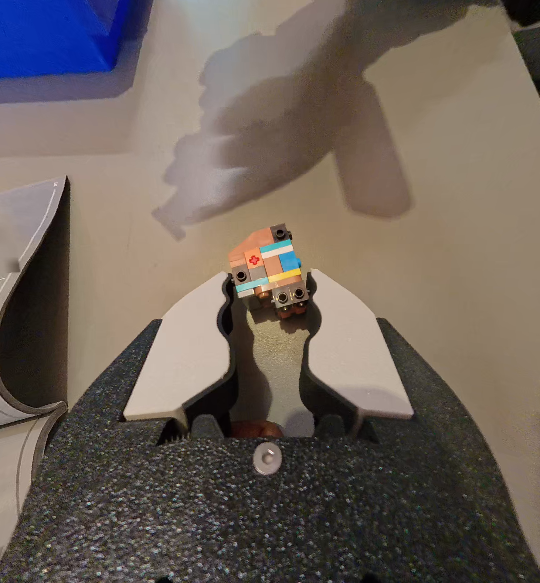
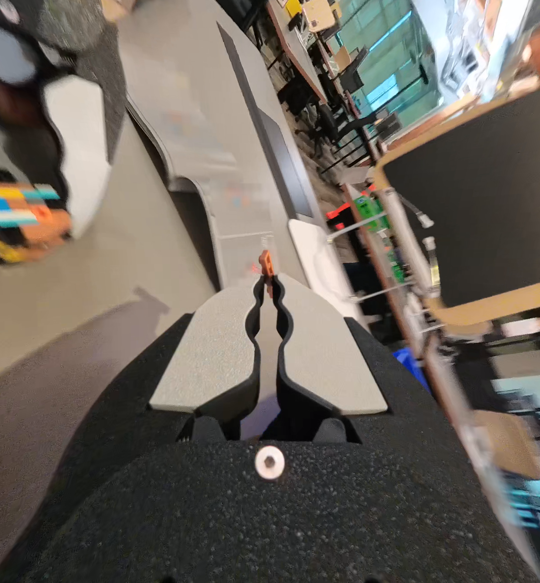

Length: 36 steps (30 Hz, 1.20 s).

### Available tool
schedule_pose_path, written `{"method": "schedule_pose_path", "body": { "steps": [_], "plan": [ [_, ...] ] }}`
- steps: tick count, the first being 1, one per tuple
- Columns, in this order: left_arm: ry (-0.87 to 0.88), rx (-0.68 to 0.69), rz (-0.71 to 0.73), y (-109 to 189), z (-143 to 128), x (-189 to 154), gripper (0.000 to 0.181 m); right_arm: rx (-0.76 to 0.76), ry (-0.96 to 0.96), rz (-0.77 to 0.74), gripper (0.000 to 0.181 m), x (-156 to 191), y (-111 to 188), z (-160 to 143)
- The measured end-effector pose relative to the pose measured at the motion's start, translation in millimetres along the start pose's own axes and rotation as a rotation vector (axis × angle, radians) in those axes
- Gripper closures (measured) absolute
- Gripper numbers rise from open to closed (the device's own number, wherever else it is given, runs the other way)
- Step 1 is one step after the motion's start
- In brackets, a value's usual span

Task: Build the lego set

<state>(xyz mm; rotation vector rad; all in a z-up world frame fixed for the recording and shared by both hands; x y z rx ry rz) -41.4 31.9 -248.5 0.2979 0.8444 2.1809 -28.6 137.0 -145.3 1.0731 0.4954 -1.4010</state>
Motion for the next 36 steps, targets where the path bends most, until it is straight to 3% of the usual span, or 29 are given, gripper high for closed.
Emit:
{"method": "schedule_pose_path", "body": {
  "steps": [5,12,17,28,36],
  "plan": [
    [0.034,-0.11,0.016,6,14,6,0.137,0.016,-0.159,0.085,0.177,41,-2,18],
    [0.068,-0.511,0.101,35,59,20,0.138,-0.056,-0.445,0.062,0.177,27,10,38],
    [0.02,-0.806,0.175,61,81,20,0.138,-0.085,-0.456,0.032,0.177,18,15,58],
    [-0.067,-0.903,0.219,74,89,12,0.138,-0.065,-0.401,0.056,0.177,17,16,81],
    [-0.069,-0.914,0.195,74,90,8,0.138,-0.069,-0.4,0.18,0.177,19,19,82]
  ]
}}
Point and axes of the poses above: each gripper's, where its closed fingertips meet, y back along the fingers, z out of its top, x = y × z across the jaws, the point moved 1 cm from there along y, back along the fingers, and after that the axes turned 10 degrees about y, right-handed, at the moved point
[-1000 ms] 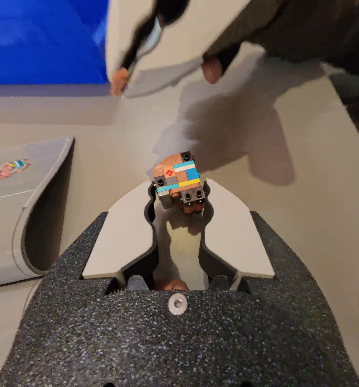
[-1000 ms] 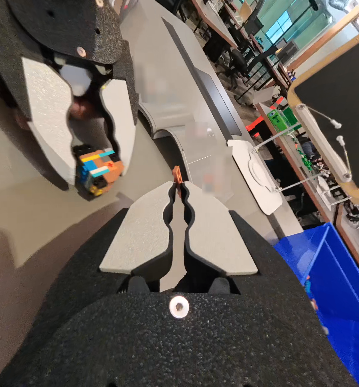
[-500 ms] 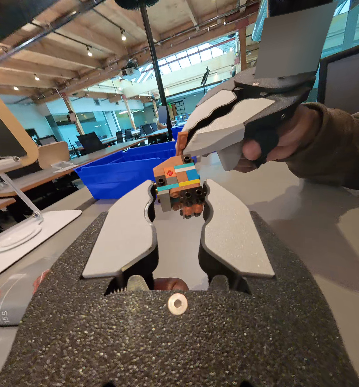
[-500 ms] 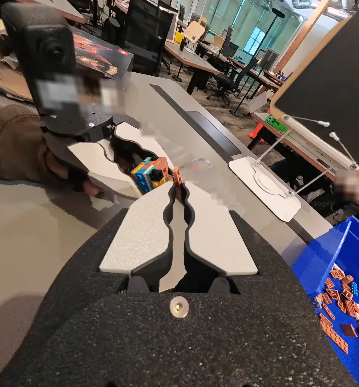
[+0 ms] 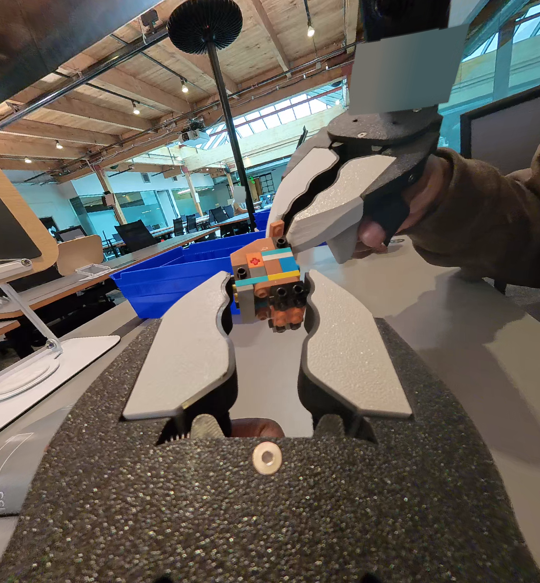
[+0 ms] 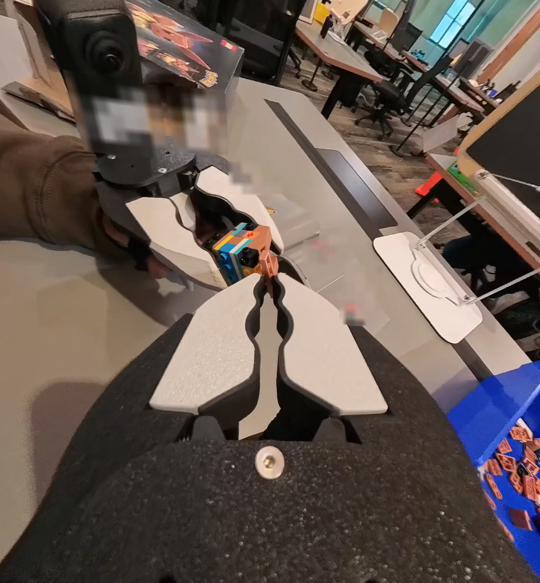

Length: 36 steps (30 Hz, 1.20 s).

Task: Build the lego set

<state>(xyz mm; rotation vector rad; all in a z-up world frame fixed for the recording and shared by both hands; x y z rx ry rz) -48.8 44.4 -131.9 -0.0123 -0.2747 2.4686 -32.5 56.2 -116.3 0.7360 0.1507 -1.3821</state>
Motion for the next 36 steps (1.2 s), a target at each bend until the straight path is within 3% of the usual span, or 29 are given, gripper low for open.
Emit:
{"method": "schedule_pose_path", "body": {
  "steps": [17,21,27,36],
  "plan": [
    [0.072,-0.008,-0.07,-1,0,-8,0.139,-0.017,-0.152,0.399,0.174,6,1,-8],
    [0.089,0.007,-0.066,-2,-3,-6,0.139,-0.011,-0.156,0.422,0.167,7,-1,-16],
    [0.127,0.057,-0.063,-4,-11,-3,0.139,-0.081,-0.221,0.332,0.157,-3,0,-33],
    [0.159,0.025,-0.078,-4,-7,-4,0.139,-0.152,-0.56,0.437,0.149,24,-7,-40]
  ]
}}
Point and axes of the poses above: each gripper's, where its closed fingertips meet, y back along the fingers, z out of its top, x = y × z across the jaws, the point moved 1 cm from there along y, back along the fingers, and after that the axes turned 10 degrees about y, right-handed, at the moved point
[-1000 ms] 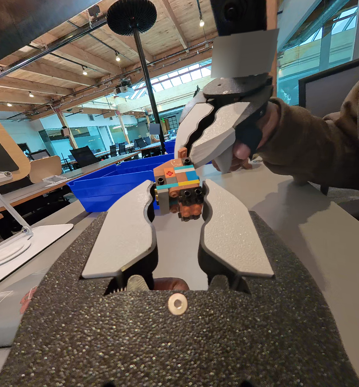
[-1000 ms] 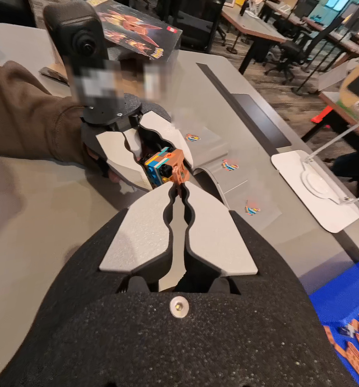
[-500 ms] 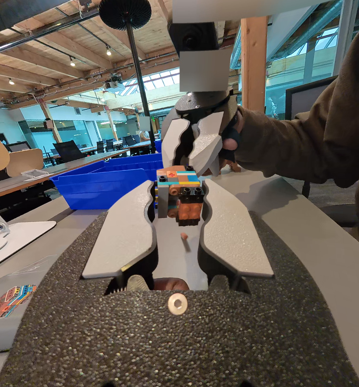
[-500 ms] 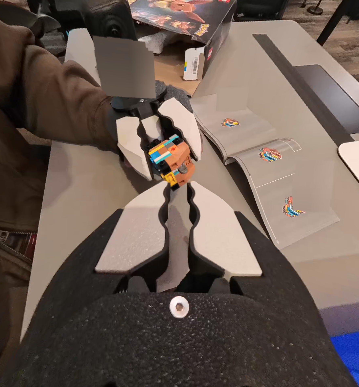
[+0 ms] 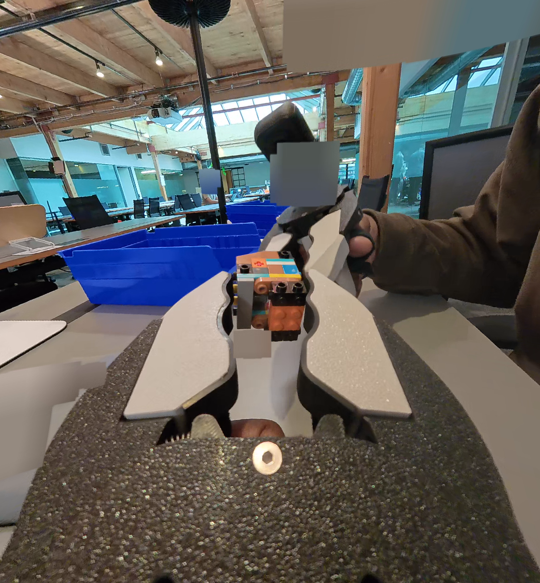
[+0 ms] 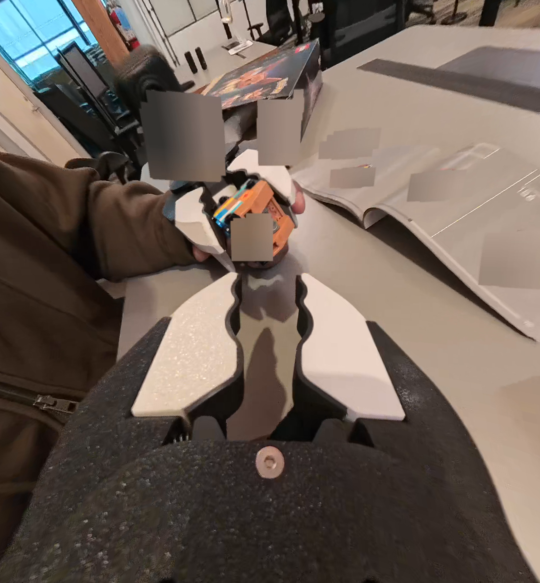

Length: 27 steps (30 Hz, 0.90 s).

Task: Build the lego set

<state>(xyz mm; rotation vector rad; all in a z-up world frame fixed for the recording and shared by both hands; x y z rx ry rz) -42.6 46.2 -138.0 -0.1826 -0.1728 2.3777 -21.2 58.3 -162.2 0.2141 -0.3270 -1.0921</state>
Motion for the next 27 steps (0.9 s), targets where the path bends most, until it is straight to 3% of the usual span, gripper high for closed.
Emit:
{"method": "schedule_pose_path", "body": {
  "steps": [8,22,27],
  "plan": [
    [0.035,0.018,0.001,1,-2,3,0.139,-0.043,0.039,0.043,0.155,13,-7,8],
    [-0.108,0.298,0.092,2,-33,15,0.14,-0.084,0.124,-0.022,0.162,9,0,20],
    [-0.101,0.272,0.079,2,-30,13,0.141,-0.076,0.175,-0.052,0.16,6,0,20]
  ]
}}
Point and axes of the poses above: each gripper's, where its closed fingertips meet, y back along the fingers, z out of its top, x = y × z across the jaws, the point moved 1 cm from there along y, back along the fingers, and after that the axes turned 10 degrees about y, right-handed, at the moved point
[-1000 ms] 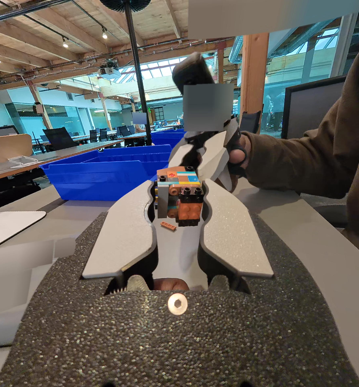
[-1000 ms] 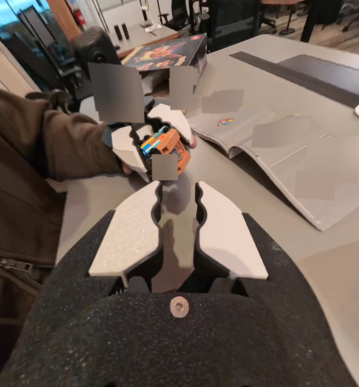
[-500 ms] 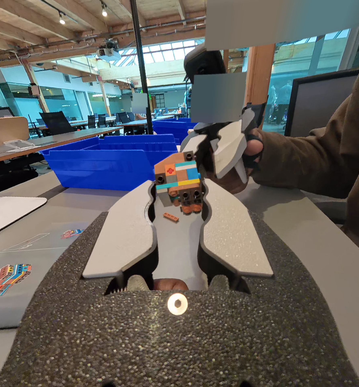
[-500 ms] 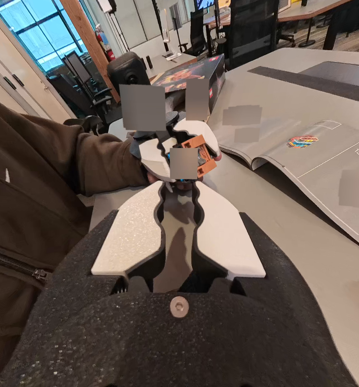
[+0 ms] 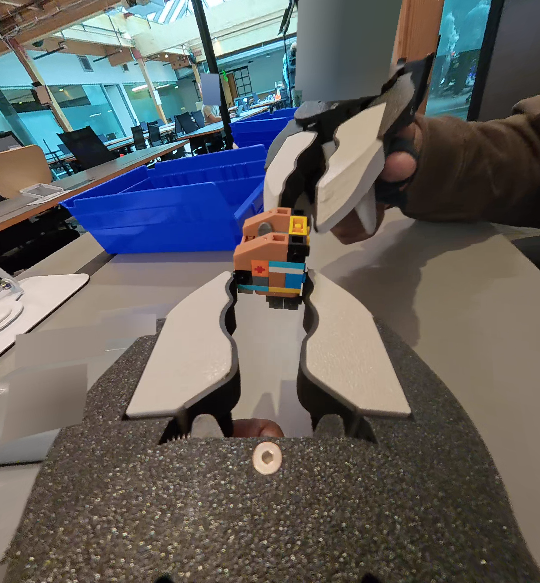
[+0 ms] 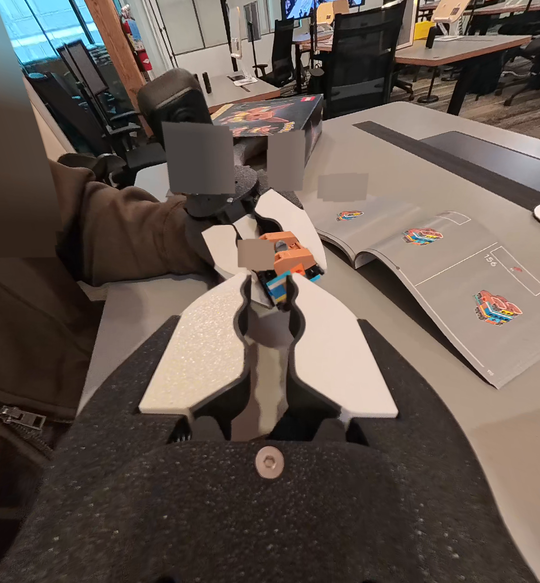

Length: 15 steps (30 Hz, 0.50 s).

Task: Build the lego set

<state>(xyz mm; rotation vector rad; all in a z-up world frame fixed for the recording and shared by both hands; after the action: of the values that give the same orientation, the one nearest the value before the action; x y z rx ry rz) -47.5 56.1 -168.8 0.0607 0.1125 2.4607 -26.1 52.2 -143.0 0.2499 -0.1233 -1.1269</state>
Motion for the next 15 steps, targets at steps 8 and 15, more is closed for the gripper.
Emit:
{"method": "schedule_pose_path", "body": {
  "steps": [8,15],
  "plan": [
    [0.046,-0.007,-0.061,-1,2,-8,0.141,0.007,0.199,-0.061,0.141,-5,1,-3],
    [0.023,0.057,-0.102,-5,-6,-16,0.141,0.026,0.247,-0.004,0.142,2,-6,-13]
  ]
}}
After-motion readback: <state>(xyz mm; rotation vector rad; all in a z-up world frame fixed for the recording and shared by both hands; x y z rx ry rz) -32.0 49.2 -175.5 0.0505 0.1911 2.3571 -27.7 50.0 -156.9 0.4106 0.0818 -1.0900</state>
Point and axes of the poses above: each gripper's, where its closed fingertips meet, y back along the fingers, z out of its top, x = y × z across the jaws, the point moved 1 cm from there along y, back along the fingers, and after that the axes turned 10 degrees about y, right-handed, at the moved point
